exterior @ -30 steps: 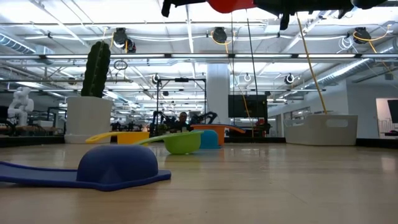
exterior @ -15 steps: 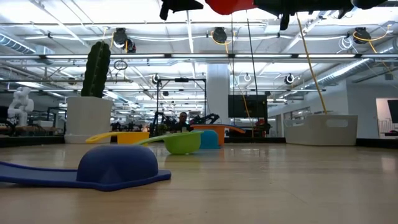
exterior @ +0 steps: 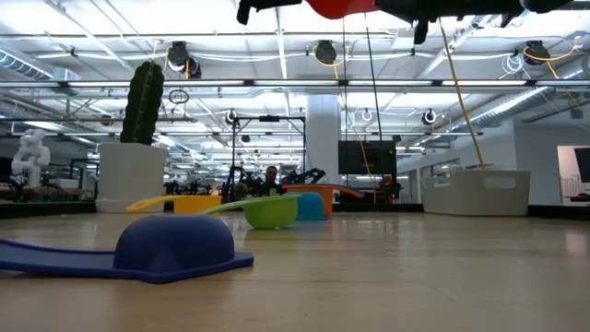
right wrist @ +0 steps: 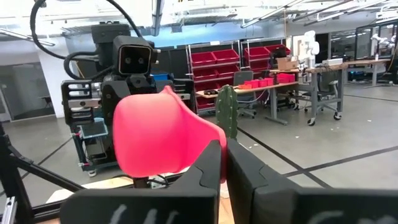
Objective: Nest measuring cups in basket
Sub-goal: Stack the red measuring cup on top of the blue measuring cup
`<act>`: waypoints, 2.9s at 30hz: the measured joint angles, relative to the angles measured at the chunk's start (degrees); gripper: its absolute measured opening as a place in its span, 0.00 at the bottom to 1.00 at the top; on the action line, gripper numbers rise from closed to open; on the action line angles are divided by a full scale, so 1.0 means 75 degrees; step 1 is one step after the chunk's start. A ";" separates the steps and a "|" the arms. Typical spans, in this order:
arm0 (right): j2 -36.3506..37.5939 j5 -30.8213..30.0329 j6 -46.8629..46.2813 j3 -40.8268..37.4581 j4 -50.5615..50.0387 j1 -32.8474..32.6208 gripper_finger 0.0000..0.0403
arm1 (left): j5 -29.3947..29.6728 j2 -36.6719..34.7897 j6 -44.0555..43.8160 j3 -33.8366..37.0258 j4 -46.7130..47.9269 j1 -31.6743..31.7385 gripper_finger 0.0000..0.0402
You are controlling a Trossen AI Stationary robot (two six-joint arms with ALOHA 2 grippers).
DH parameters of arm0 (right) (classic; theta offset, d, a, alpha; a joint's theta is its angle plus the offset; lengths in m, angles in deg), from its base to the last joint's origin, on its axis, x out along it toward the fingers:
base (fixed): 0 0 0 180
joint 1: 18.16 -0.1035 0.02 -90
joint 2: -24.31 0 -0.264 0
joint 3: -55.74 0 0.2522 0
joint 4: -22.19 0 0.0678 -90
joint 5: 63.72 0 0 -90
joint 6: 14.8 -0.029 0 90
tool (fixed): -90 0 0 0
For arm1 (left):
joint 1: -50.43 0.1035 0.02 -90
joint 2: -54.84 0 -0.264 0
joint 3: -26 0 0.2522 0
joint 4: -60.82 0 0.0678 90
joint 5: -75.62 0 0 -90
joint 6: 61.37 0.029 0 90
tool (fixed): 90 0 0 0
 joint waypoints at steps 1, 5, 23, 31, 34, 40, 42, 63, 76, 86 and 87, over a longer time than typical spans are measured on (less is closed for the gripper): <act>0.0000 0.0000 0.0001 0.0000 0.0000 0.0000 0.00 | 0.0002 0.0000 0.0000 0.0000 0.0028 0.0001 0.33; 0.0000 -0.0003 -0.0006 0.0000 0.0000 0.0000 0.00 | 0.0005 -0.0022 -0.0102 0.0003 0.0074 0.0003 0.33; 0.0000 -0.0204 -0.0137 0.0000 0.0003 0.0001 0.00 | 0.0003 -0.0047 -0.0085 0.0003 0.0281 0.0023 0.33; 0.0003 -0.0219 -0.0197 0.0000 0.0005 0.0003 0.00 | -0.0007 0.0064 -0.0122 0.0003 -0.0033 0.0023 0.33; 0.0003 -0.0219 -0.0195 0.0000 0.0006 0.0003 0.00 | -0.0069 0.0107 -0.0127 -0.0006 -0.0196 0.0023 0.33; 0.0003 -0.0223 -0.0198 0.0000 0.0009 0.0006 0.00 | -0.0296 0.0134 0.0160 -0.0006 -0.0174 0.0015 0.24; 0.0004 -0.0224 -0.0198 0.0000 0.0009 0.0006 0.00 | -0.0386 0.0134 0.0177 -0.0006 -0.0154 0.0015 0.18; 0.0006 -0.0219 -0.0434 0.0000 0.0076 0.0006 0.00 | -0.0142 0.0134 -0.0215 -0.0006 0.0244 0.0000 0.24; 0.0006 -0.0220 -0.0434 0.0000 0.0073 0.0006 0.00 | -0.0010 0.0134 -0.0221 0.0003 0.0235 0.0000 0.34; 0.0006 -0.0220 -0.0431 0.0000 0.0070 0.0006 0.00 | -0.0014 0.0134 -0.0121 0.0003 0.0267 0.0060 0.12; 0.0006 -0.0221 -0.0431 0.0000 0.0069 0.0006 0.00 | -0.0012 0.0134 -0.0090 0.0003 0.0265 0.0061 0.09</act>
